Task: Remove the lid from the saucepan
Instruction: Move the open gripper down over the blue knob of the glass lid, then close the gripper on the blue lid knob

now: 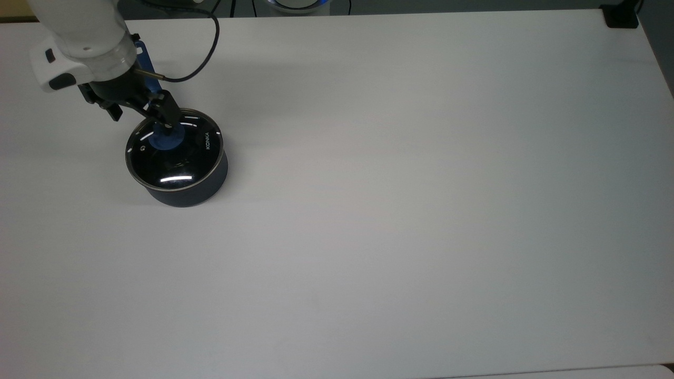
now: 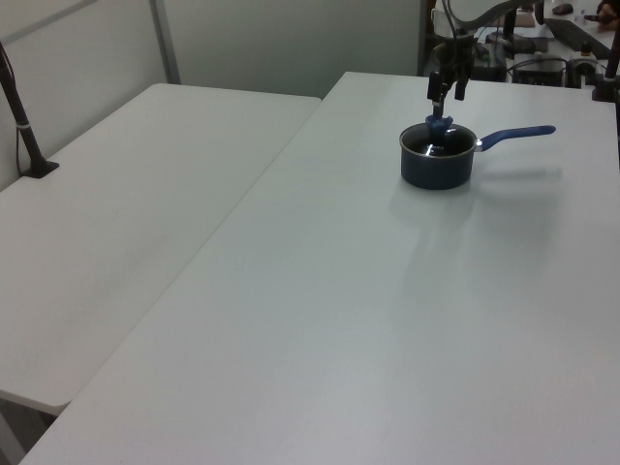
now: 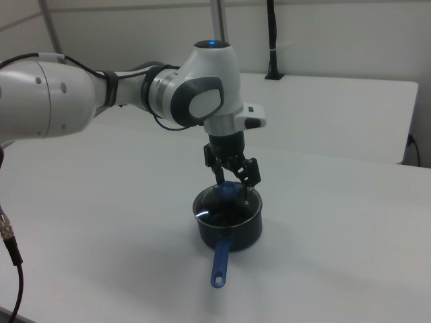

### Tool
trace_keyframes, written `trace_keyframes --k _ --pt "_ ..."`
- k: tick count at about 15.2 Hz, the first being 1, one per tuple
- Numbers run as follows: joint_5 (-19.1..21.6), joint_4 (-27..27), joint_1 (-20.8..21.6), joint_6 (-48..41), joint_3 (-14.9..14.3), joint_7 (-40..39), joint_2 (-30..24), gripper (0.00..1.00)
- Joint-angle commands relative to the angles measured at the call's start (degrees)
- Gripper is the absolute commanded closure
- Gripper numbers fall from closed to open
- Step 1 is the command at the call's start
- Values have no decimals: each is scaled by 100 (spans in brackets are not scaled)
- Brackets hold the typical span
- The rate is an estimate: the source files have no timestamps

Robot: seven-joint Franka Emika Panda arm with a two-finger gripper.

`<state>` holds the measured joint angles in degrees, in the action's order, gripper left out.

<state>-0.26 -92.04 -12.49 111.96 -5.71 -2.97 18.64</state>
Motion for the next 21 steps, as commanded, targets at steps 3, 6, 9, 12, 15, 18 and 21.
trace_keyframes --k 3,6,9,12,15,18,21 --pt "-35 72 238 80 53 -72 148 1" --pt "-53 133 247 80 53 -63 262 1" --pt "-61 204 256 80 53 -98 359 5" --pt "-105 274 300 72 44 -142 394 23" --pt "-105 283 300 37 44 -440 377 38" --pt "-97 292 300 1 44 -459 342 40" --pt "-97 309 291 -138 35 -459 281 41"
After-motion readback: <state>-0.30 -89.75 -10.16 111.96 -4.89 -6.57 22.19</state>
